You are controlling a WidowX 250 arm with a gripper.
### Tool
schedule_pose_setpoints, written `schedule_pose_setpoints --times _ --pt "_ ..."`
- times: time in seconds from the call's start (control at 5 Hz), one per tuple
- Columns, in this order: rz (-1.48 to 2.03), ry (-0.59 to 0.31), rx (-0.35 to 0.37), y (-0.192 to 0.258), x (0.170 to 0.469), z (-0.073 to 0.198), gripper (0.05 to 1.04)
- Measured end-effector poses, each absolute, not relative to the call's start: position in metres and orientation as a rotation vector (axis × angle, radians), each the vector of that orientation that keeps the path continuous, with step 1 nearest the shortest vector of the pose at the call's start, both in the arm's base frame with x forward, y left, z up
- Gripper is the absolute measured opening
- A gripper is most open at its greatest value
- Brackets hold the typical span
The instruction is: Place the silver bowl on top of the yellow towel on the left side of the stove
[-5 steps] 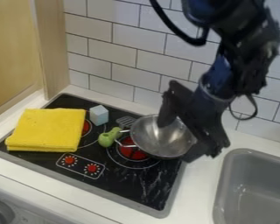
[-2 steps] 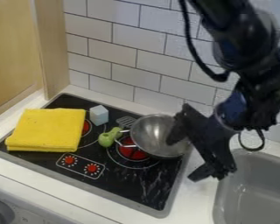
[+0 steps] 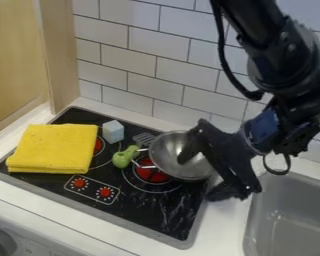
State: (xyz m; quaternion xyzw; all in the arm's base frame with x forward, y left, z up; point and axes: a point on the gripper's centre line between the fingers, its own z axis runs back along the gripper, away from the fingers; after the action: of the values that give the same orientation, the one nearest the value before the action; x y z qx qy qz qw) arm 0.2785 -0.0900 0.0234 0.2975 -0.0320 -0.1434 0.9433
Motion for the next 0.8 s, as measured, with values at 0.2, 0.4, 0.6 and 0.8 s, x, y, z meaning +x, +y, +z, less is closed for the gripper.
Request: schedule_pose_setpoints --times 0.2,0.4,0.6,0.8 --pt "-0.304 -0.056 0.604 -0.093 0.281 0.017 1.001" --pt "-0.318 -0.056 0.591 -0.097 0.286 0.014 0.957" --pt "-0.352 -0.042 0.576 -0.098 0.286 0.008 0.766" --pt "-0.373 -0.041 0.549 -0.1 0.288 0.006 0.442"
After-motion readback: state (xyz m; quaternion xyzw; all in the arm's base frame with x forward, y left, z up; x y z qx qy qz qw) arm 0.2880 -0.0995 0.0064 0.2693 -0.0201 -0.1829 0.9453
